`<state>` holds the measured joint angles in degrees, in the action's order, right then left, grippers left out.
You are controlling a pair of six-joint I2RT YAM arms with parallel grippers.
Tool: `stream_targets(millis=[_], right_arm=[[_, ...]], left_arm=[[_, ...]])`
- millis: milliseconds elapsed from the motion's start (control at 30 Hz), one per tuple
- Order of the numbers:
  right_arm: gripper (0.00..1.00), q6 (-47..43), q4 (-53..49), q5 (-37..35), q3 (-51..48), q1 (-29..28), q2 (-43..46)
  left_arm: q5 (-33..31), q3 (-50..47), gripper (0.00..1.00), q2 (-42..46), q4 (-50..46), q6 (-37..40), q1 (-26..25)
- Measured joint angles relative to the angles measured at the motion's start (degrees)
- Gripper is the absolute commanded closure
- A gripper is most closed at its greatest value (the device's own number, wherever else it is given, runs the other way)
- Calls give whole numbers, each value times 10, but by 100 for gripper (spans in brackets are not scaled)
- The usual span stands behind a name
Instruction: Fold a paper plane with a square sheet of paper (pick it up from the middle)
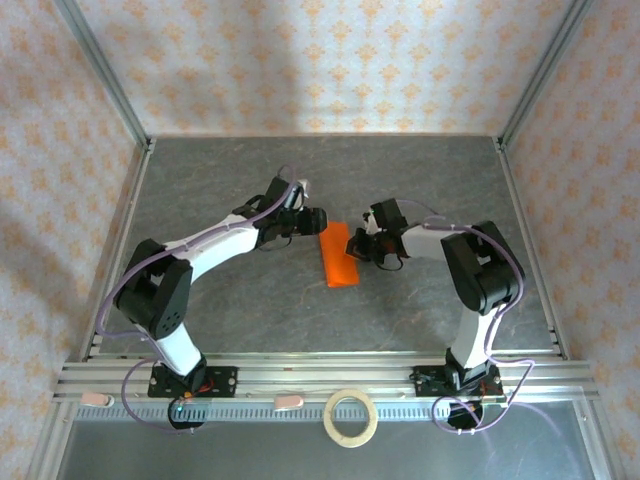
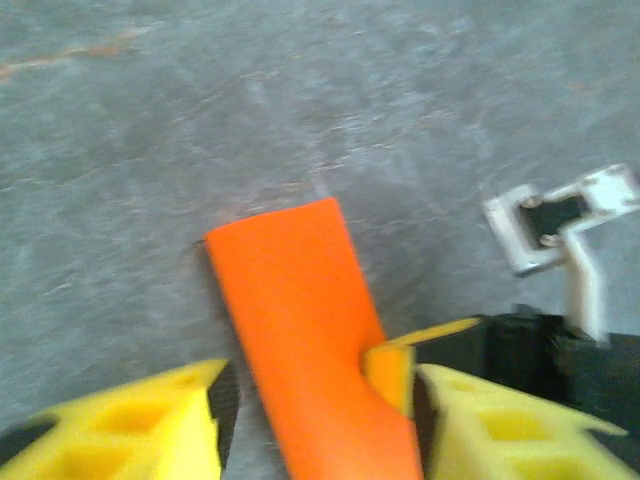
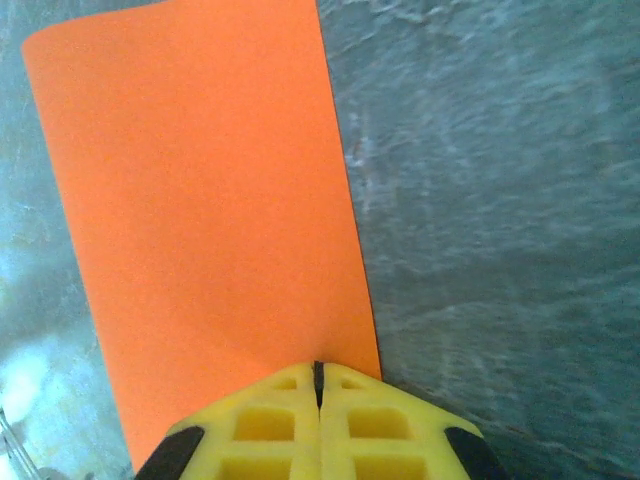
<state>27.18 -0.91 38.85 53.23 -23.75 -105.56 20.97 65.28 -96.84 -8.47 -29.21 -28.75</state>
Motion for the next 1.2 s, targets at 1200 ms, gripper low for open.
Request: stream_targets(millis=[1200], right_arm=[[100, -11, -5, 3, -4, 7, 3]], left_arm=[[261, 3, 100, -183, 104, -93, 4]])
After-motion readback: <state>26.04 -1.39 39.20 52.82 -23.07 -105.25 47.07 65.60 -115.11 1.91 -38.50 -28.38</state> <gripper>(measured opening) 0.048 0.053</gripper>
